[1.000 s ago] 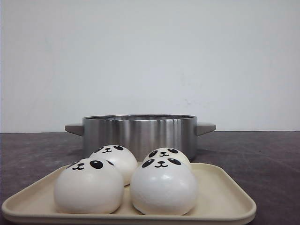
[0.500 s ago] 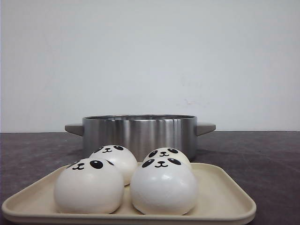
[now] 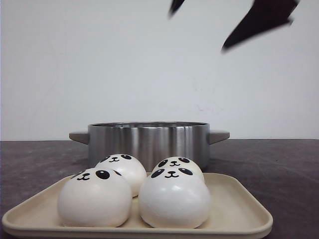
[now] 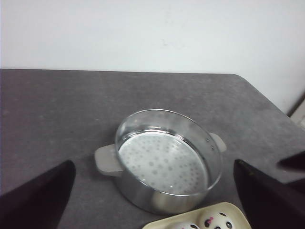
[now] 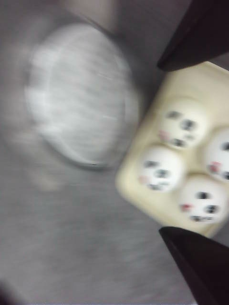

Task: Steam buns
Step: 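Reach down with the right gripper and grasp the farther panda bun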

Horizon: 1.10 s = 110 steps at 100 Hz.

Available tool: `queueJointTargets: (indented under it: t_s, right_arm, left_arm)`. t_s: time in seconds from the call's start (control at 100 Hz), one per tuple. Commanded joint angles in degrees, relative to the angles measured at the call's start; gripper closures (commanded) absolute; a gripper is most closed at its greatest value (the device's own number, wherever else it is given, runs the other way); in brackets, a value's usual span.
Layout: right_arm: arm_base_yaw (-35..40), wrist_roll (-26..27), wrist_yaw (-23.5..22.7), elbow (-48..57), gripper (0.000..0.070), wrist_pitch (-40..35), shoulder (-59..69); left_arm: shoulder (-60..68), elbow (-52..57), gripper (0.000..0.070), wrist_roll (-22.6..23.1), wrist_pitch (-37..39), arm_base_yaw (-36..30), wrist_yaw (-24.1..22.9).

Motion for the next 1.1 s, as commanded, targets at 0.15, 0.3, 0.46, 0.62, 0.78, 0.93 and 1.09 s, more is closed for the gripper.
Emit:
queueJointTargets:
  t_s: [0.15, 0.3, 0.46, 0.62, 0.78, 0.93, 1.09]
  right_arm:
    - [1.5, 2.9, -0.9, 7.1, 0.0092, -5.4, 15.2]
    - [1.5, 2.9, -1.0, 8.5, 0.0131, -5.3, 21.9]
    - [1.4, 2.9, -0.6, 8.5, 0.014, -4.4, 27.9]
    - [0.9, 3.5, -0.6, 8.5, 0.014, -3.1, 31.6]
    - [0.4, 4.1, -0.6, 8.5, 0.0173, -3.1, 34.0]
    - [0.0, 4.3, -0.9, 8.5, 0.04, -3.4, 35.4]
    - [0.2, 4.2, -0.3, 8.6, 0.0695, -3.2, 35.5]
  left_arm:
    - [0.2, 0.9, 0.0033, 0.9, 0.6, -2.7, -0.6]
    - [0.2, 0.9, 0.0033, 0.9, 0.6, -4.9, -0.8]
    - [0.2, 0.9, 0.0033, 0.9, 0.6, -6.3, -1.3]
    - [0.2, 0.9, 0.0033, 0.9, 0.5, -7.4, -1.5]
    - [0.2, 0.9, 0.0033, 0.9, 0.2, -8.2, -2.4]
    - [0.2, 0.9, 0.0033, 1.0, -0.8, -8.3, -2.8]
    - [0.2, 0.9, 0.0033, 1.0, -0.9, -8.3, -3.0]
